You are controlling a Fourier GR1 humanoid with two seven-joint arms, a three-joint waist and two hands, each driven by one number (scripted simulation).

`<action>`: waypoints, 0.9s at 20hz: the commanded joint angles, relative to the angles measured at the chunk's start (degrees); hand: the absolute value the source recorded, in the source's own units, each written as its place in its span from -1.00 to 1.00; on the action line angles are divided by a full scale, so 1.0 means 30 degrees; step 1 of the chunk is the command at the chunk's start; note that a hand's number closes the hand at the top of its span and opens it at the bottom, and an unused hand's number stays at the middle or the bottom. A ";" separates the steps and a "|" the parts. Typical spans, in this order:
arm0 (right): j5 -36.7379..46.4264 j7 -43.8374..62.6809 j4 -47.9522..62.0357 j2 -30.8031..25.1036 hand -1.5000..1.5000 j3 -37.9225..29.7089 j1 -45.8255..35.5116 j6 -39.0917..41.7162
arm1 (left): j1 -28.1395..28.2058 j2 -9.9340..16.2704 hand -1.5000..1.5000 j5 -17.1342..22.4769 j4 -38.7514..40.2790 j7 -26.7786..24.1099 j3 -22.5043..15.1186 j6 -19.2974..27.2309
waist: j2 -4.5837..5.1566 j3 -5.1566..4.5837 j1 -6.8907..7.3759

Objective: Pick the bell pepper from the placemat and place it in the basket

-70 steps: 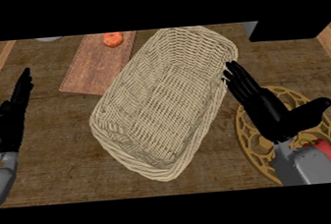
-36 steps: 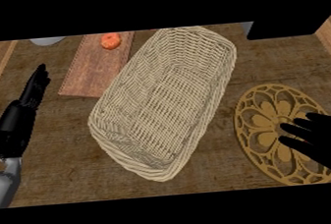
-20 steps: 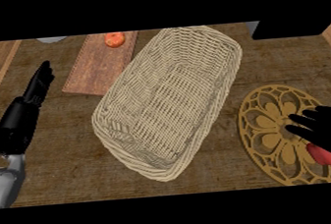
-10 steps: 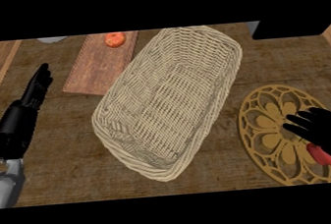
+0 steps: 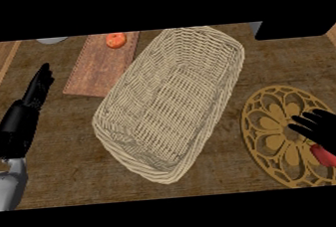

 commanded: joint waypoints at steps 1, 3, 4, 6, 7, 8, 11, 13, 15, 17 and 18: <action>0.0582 -0.1025 0.0498 0.0789 -1.00 -0.0699 -0.0146 0.0078 | 0.0322 0.0197 0.00 0.0245 -0.0329 0.0105 0.1121 -0.0949 | -0.0020 -0.0009 0.0008; 0.1566 -0.1708 0.1229 0.1070 -1.00 -0.0419 0.0660 -0.1793 | 0.0369 -0.0146 0.00 -0.0119 -0.1198 0.0779 0.0747 -0.0848 | -0.0027 -0.0002 0.0008; 0.1857 -0.2296 0.2540 0.1134 -1.00 -0.0682 0.0089 -0.2448 | 0.0998 -0.0759 0.00 -0.0800 -0.1018 -0.0004 0.0350 -0.0261 | -0.0012 -0.0002 0.0054; 0.2334 -0.1417 0.0998 0.2043 -1.00 -0.0493 0.0077 -0.0951 | -0.0307 -0.1222 0.00 -0.1026 0.0464 -0.0293 0.0535 -0.0613 | -0.0008 -0.0011 -0.0045; 0.2659 -0.0930 0.0675 0.2552 -1.00 -0.0086 0.0345 -0.0746 | -0.0226 -0.0241 0.00 -0.0470 0.0330 0.0072 0.1504 -0.1398 | -0.0015 -0.0011 -0.0027; 0.2735 -0.3192 0.3109 0.1386 -1.00 -0.1115 0.0165 -0.2796 | -0.0198 -0.0693 0.00 -0.0460 0.0790 -0.0551 0.1356 -0.1390 | 0.0002 -0.0006 -0.0017; 0.2852 -0.3140 0.3775 0.2492 -1.00 -0.1286 -0.1623 -0.1268 | -0.0364 -0.1455 0.00 -0.1191 0.0248 0.0322 0.0910 -0.0855 | 0.0008 -0.0009 0.0063; 0.2763 -0.4064 0.4128 0.2008 -1.00 -0.2054 0.0168 -0.2985 | 0.1512 -0.0586 0.00 -0.0396 -0.2272 0.0754 0.1555 -0.1841 | -0.0035 -0.0004 0.0097; 0.3398 -0.3614 0.2540 0.2385 -1.00 -0.2073 0.1127 -0.2572 | -0.0482 -0.0831 0.00 -0.0813 -0.0843 0.1327 0.1739 -0.2047 | -0.0029 -0.0009 -0.0078; 0.4097 -0.3721 0.3617 0.3187 -1.00 -0.1916 0.1002 -0.3227 | -0.0436 -0.0858 0.00 -0.1141 -0.0399 0.0953 0.2088 -0.2092 | -0.0014 -0.0008 -0.0048; 0.4457 -0.3641 0.3364 0.3269 -1.00 -0.1722 0.1735 -0.3525 | -0.0265 -0.1148 0.00 -0.1136 0.0479 -0.0307 0.2267 -0.2076 | -0.0012 -0.0011 -0.0083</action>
